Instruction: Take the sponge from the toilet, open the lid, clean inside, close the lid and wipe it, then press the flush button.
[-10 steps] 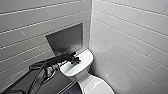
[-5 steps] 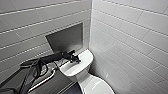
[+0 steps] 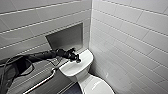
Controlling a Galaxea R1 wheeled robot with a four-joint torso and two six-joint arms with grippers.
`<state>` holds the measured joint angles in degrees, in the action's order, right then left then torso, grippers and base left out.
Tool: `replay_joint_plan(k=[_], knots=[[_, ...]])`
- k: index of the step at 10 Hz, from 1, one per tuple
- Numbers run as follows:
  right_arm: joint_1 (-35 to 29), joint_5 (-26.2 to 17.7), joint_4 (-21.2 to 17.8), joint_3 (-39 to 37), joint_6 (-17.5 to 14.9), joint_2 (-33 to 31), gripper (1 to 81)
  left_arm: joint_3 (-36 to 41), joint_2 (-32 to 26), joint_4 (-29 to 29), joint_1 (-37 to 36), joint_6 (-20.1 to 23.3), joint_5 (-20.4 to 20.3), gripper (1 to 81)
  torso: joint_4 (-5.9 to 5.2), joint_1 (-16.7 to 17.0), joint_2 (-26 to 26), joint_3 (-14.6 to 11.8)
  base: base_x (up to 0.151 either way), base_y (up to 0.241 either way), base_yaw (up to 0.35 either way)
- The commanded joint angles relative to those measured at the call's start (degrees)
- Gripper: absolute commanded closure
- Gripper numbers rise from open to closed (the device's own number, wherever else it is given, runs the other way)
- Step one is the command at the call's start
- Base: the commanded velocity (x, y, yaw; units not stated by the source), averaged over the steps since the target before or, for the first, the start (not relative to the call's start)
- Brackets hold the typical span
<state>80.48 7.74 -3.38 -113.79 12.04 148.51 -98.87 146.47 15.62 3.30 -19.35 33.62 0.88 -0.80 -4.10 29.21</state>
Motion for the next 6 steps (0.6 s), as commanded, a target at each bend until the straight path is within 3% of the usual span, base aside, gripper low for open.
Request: replay_joint_plan(k=[1, 3, 4, 6], knots=[[0.2, -5.0, 0.1, 1.6, -0.1, 0.2, 81.1, 21.9, -17.7, -2.2, 2.4, 0.4, 4.8, 81.1, 0.0, 0.0, 0.0, 0.0, 0.0, 0.0, 0.0], [0.2, -5.0, 0.1, 1.4, -0.2, 0.4, 81.1, 29.1, -24.3, -5.7, 10.5, 0.4, 4.1, 81.1, 0.0, 0.0, 0.0, 0.0, 0.0, 0.0, 0.0], [0.3, -5.0, 0.1, 1.3, -0.2, 0.4, 81.1, 32.3, -27.4, -7.2, 15.8, 0.7, 2.9, 81.1, 0.0, 0.0, 0.0, -2.9, 0.0, 0.0, 0.0], [0.2, -5.0, 0.2, 0.5, -0.2, 1.1, 81.1, 34.4, -29.7, -13.6, 28.4, 0.8, -3.7, 81.1, 0.0, 0.0, 0.0, -4.5, 0.0, 0.0, 0.0]])
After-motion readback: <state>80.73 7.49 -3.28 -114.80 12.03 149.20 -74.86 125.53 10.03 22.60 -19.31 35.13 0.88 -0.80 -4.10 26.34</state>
